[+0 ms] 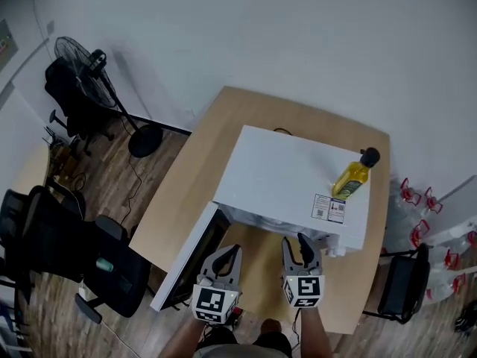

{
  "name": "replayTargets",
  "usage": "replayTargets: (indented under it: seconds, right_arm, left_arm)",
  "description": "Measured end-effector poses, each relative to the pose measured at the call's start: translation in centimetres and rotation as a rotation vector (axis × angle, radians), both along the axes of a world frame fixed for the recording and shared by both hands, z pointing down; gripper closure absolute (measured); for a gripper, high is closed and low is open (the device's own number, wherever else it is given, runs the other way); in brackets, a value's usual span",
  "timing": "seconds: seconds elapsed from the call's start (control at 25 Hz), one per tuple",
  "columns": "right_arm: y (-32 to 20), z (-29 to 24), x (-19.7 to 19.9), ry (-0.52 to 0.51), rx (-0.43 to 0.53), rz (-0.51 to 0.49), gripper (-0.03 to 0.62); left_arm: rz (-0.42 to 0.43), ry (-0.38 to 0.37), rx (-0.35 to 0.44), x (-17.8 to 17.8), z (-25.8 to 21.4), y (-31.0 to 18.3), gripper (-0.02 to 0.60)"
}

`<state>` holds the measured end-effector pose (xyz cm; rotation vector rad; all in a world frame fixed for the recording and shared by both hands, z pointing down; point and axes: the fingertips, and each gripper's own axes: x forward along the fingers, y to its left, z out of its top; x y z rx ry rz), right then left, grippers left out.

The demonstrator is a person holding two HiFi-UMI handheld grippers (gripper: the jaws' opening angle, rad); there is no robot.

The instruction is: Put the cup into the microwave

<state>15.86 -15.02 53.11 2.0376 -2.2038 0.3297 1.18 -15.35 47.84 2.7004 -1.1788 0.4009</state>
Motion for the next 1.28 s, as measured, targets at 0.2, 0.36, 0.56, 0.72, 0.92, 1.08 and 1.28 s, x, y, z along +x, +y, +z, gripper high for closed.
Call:
replayTargets:
  seconds: [0.2,0.36,0.56,0.72,0.92,1.08,1.28]
  right_arm:
    - [2.7,-2.8,0.5,0.018,0.035,0.064,0.454]
    - [5.2,-5.1,0.5,0.040,0.063,0.115,0.478]
    - [8.3,-7.6,0.0,0.069,0.097,0.181,0.520]
    - [10.5,-8.8,-0.7,0.087,0.110,0.219,0.546]
    - [12.9,-9.6,-1.9,0.102,0.121,0.254,0.562]
    - [14.5,-10.0,-3.0,0.115,0.130,0.273,0.571]
    - [15.8,-10.1,-3.8,0.113,0.132,0.288,0.576]
  left_arm:
    - [0.065,0.016,0.034,0.5,-1.8,1.1,0.557]
    - [0.121,0.026,0.059,0.9,-3.0,2.4,0.557]
    - [0.185,0.038,0.084,0.8,-4.2,4.2,0.557]
    - [0.228,0.050,0.107,0.6,-5.1,5.5,0.557]
    - [0.277,0.060,0.117,0.2,-5.8,7.3,0.557]
    - [0.305,0.066,0.124,-0.4,-6.0,8.5,0.557]
    - [0.334,0.062,0.130,-0.9,-6.1,9.6,0.557]
